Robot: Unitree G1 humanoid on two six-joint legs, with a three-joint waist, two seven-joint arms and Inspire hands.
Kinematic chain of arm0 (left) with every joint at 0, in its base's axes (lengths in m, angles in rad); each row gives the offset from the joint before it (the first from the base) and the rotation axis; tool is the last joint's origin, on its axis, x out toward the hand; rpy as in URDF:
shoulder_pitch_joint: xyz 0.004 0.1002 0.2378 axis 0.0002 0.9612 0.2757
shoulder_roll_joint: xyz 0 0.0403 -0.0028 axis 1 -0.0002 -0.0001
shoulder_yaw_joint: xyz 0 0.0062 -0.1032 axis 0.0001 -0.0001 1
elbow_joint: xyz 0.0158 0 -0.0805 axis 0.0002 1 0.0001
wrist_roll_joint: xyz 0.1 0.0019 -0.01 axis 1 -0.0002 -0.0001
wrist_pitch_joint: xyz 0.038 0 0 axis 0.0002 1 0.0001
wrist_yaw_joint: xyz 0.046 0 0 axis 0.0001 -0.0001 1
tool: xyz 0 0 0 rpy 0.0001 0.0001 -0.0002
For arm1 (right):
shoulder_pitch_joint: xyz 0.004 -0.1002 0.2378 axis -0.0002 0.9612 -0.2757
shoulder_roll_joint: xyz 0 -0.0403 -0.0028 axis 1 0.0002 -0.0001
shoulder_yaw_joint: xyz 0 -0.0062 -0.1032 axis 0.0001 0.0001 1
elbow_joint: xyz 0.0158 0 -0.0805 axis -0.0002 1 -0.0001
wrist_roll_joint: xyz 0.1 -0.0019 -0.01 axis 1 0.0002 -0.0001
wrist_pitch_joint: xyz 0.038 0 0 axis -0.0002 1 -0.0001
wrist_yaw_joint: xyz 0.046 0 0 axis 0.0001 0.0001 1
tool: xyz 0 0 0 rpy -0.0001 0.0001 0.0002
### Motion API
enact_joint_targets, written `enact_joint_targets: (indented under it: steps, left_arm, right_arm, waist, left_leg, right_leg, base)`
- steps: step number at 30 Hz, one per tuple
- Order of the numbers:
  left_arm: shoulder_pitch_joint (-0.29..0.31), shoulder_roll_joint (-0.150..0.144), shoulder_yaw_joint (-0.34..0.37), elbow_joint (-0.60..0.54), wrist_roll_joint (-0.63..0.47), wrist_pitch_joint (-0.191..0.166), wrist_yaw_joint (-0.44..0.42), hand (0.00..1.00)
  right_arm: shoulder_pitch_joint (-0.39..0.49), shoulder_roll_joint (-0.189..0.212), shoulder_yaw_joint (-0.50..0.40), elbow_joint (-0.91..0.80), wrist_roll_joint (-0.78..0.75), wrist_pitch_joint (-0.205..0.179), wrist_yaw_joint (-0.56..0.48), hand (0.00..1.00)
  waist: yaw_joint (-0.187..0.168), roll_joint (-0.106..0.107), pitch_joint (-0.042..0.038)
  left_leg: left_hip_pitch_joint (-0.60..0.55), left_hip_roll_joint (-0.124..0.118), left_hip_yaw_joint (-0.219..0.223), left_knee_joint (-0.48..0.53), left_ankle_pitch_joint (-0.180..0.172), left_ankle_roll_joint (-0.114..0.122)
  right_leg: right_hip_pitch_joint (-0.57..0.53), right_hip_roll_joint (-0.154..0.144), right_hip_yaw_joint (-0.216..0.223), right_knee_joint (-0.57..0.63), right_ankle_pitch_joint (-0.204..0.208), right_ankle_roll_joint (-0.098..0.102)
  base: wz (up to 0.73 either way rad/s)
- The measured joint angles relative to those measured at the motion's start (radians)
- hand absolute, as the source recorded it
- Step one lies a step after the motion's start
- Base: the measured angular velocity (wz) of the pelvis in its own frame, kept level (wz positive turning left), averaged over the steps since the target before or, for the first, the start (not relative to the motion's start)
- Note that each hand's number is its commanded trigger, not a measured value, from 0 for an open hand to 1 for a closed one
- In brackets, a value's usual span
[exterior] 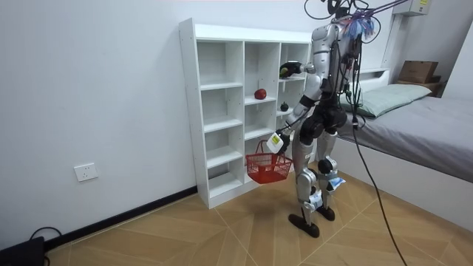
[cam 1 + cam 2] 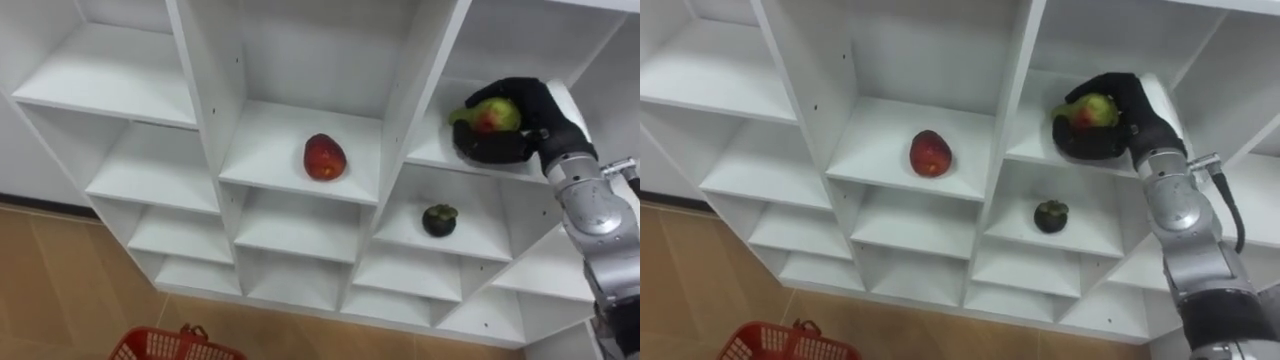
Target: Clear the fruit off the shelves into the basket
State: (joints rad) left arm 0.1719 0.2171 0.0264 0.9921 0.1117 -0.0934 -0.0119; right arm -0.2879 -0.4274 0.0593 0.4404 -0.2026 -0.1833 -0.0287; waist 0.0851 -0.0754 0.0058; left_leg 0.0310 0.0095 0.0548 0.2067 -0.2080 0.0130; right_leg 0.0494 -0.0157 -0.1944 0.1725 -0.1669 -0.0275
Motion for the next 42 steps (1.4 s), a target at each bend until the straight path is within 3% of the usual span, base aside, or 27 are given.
enact_joint_targets:
  steps: [6, 12, 16, 25, 32, 35, 39, 42]
  left_arm:
    - [-0.032, 0.000, -0.020, -0.013, 0.000, -0.001, 0.001, 1.00]
    - [-0.044, -0.002, -0.020, -0.053, -0.001, -0.026, 0.001, 1.00]
    - [-0.080, 0.000, -0.042, -0.054, -0.046, -0.042, 0.002, 1.00]
    - [-0.118, -0.006, -0.093, -0.053, -0.078, -0.061, 0.001, 1.00]
    - [-0.150, -0.010, -0.100, -0.104, -0.080, -0.068, 0.002, 1.00]
    - [-0.183, -0.012, -0.130, -0.091, -0.093, -0.070, 0.006, 1.00]
    - [-0.218, -0.014, -0.167, -0.072, -0.152, -0.069, 0.009, 1.00]
    - [-0.231, -0.018, -0.166, -0.071, -0.172, -0.069, 0.009, 1.00]
  right_arm:
    - [0.078, 0.001, 0.038, -0.164, 0.002, 0.001, 0.048, 1.00]
    - [0.141, 0.008, 0.037, -0.255, 0.001, 0.001, 0.085, 1.00]
    - [0.180, 0.034, 0.037, -0.296, 0.001, 0.001, 0.113, 1.00]
    - [0.284, 0.061, 0.047, -0.418, 0.000, -0.001, 0.206, 1.00]
    - [0.296, 0.088, 0.114, -0.418, -0.004, 0.000, 0.261, 1.00]
    - [0.296, 0.098, 0.154, -0.417, 0.000, 0.000, 0.274, 1.00]
    - [0.298, 0.112, 0.201, -0.410, 0.000, 0.001, 0.307, 1.00]
    - [0.297, 0.130, 0.202, -0.370, -0.004, 0.002, 0.318, 1.00]
  waist:
    - [-0.008, 0.016, -0.0034]
    - [-0.015, 0.002, -0.0034]
    - [-0.029, -0.013, 0.0020]
    - [-0.033, -0.007, -0.0014]
    - [-0.026, -0.005, -0.0025]
    - [-0.027, -0.005, -0.0001]
    - [-0.034, -0.005, 0.0104]
    - [-0.045, -0.005, 0.0106]
  left_leg:
    - [-0.001, 0.000, -0.001, -0.002, 0.000, 0.000]
    - [0.006, 0.000, 0.009, -0.004, 0.000, 0.000]
    - [0.005, 0.002, 0.016, -0.002, 0.000, 0.000]
    - [-0.010, 0.001, 0.023, 0.000, 0.002, 0.002]
    - [-0.072, 0.002, 0.025, 0.025, 0.002, 0.003]
    - [-0.089, 0.008, 0.025, 0.032, 0.002, 0.004]
    - [-0.098, 0.010, 0.025, 0.036, 0.003, 0.004]
    - [-0.124, 0.011, 0.023, 0.052, 0.003, 0.004]
  right_leg:
    - [0.000, 0.000, 0.000, 0.000, 0.000, 0.000]
    - [0.002, 0.000, 0.007, 0.004, 0.000, 0.000]
    - [-0.001, 0.002, 0.025, 0.013, 0.000, 0.000]
    - [-0.029, 0.002, 0.037, 0.021, 0.000, 0.000]
    - [-0.094, 0.000, 0.044, 0.049, 0.001, 0.000]
    - [-0.111, 0.001, 0.054, 0.053, 0.004, -0.002]
    - [-0.125, 0.001, 0.055, 0.066, 0.004, -0.002]
    - [-0.143, 0.001, 0.054, 0.068, 0.005, -0.004]
  base:
    - [0.00]
    - [-0.03]
    - [-0.07]
    - [-0.03]
    - [-0.02]
    - [-0.01]
    - [0.00]
    - [0.01]
